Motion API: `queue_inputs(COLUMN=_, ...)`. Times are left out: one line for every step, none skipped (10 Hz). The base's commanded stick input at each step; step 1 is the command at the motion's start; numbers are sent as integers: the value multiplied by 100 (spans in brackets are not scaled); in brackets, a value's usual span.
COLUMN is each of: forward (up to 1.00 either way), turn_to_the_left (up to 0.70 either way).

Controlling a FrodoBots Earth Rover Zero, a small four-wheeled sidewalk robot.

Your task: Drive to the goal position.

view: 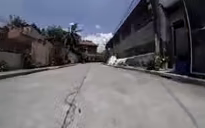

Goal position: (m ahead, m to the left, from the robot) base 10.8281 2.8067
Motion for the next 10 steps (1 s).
queue_inputs(forward=100, turn_to_the_left=-27)
queue_inputs(forward=100, turn_to_the_left=-27)
queue_inputs(forward=100, turn_to_the_left=-27)
queue_inputs(forward=100, turn_to_the_left=-27)
queue_inputs(forward=100, turn_to_the_left=-27)
queue_inputs(forward=100, turn_to_the_left=-15)
queue_inputs(forward=100, turn_to_the_left=4)
queue_inputs(forward=100, turn_to_the_left=13)
queue_inputs(forward=100, turn_to_the_left=13)
queue_inputs(forward=100, turn_to_the_left=13)
